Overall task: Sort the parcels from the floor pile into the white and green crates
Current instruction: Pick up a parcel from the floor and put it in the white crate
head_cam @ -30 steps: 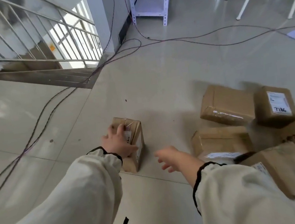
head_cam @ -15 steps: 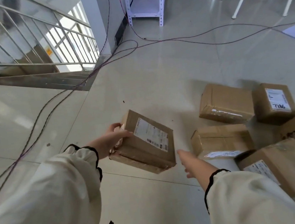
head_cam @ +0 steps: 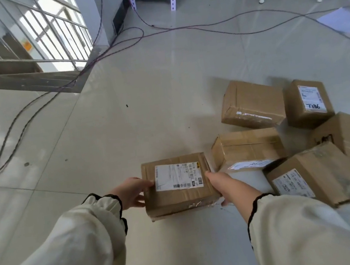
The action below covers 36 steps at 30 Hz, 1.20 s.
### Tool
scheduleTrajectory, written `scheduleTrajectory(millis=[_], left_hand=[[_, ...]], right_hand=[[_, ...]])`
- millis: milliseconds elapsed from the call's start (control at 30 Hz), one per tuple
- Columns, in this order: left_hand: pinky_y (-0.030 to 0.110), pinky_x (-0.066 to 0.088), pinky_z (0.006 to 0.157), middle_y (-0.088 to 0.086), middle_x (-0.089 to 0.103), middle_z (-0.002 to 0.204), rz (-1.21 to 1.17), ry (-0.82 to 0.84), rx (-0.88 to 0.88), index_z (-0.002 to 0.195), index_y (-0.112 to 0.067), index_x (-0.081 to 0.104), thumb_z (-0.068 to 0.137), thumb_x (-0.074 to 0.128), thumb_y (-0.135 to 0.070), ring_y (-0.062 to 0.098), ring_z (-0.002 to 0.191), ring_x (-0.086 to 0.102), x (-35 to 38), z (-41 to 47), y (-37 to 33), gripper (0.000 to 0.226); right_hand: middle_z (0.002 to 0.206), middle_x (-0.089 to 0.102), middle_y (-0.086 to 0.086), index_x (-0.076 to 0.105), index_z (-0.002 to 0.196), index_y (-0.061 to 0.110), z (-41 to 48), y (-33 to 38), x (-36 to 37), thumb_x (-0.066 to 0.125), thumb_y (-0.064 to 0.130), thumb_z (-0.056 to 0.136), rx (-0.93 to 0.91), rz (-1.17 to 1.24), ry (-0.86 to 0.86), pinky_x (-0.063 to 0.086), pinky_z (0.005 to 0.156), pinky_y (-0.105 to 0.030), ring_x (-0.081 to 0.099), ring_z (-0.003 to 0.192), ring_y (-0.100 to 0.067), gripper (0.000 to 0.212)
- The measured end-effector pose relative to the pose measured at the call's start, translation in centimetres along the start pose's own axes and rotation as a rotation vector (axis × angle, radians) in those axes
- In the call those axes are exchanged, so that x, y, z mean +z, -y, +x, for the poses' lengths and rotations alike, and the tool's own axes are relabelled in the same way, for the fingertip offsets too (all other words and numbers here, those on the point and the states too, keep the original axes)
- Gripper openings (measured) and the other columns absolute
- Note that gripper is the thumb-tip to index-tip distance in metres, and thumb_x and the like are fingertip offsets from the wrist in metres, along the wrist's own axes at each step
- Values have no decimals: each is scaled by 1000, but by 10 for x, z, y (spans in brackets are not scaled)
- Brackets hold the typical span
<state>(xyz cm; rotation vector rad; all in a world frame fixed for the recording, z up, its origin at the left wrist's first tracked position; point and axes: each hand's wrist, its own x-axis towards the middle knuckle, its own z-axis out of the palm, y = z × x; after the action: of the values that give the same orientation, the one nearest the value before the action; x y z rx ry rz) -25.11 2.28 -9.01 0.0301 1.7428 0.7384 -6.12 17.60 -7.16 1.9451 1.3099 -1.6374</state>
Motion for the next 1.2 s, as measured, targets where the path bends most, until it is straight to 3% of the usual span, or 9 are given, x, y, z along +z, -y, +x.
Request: scheduleTrajectory(millis=[133,233,400,467,567,700,833,1000,1200], left_hand=[[39,51,72,10,59,94,32,30,-46,108,-2,55,91,62,-20,25,83,59,-1,-2,15,26],[36,46,74,11,62,107,78,52,-38,115,-2,56,92,59,-24,25,85,60,-4,-10,6,32],[33,33,102,8,39,147,227,-114,297,145,-15,36,94,58,-23,25,132,39,-15,-12,-24,56],[29,39,99,10,54,133,346,-146,304,132,-8,53,95,55,-22,24,118,52,-17,-13,-25,40],[24,52,65,13,67,112,506,-129,161,114,-3,63,96,50,-27,23,89,62,-16,-22,-17,32],[42,48,91,7,66,118,574,85,-76,127,-17,54,97,44,-45,25,97,66,-14,-30,-2,42],[42,51,81,6,59,123,408,36,2,133,-23,46,97,43,-46,27,97,65,-10,-20,6,43],[41,55,73,9,61,116,290,82,-2,131,-22,48,98,43,-41,30,91,66,0,-12,12,39],[38,53,69,8,64,108,209,99,3,127,-19,52,98,45,-38,29,82,65,4,-9,14,35]], right_hand=[[142,44,-12,43,137,16,5,-2,2,42,42,95,63,-36,101,47,86,-53,47,123,-38,49],[129,56,-13,52,127,14,20,-1,11,47,32,90,20,87,62,51,83,-47,55,113,-37,41],[141,46,-4,37,143,21,23,11,11,54,18,87,-272,355,-98,45,100,-50,51,122,-30,58],[146,40,-5,32,146,20,23,15,9,50,11,90,-293,411,-141,41,105,-47,46,127,-29,60],[145,39,-14,33,144,8,22,10,13,43,13,96,-78,330,-34,40,105,-45,41,130,-33,49],[129,50,-14,48,129,13,16,14,20,44,22,98,-22,409,231,41,97,-50,47,122,-34,32],[155,23,-2,25,149,24,16,16,19,42,27,100,-122,209,192,24,110,-53,28,140,-30,52],[143,43,-1,45,135,17,6,6,18,40,27,100,-1,-48,410,23,109,-55,39,131,-33,37],[147,35,-9,34,141,24,7,8,20,38,31,101,-42,-151,387,33,103,-56,38,131,-37,41]])
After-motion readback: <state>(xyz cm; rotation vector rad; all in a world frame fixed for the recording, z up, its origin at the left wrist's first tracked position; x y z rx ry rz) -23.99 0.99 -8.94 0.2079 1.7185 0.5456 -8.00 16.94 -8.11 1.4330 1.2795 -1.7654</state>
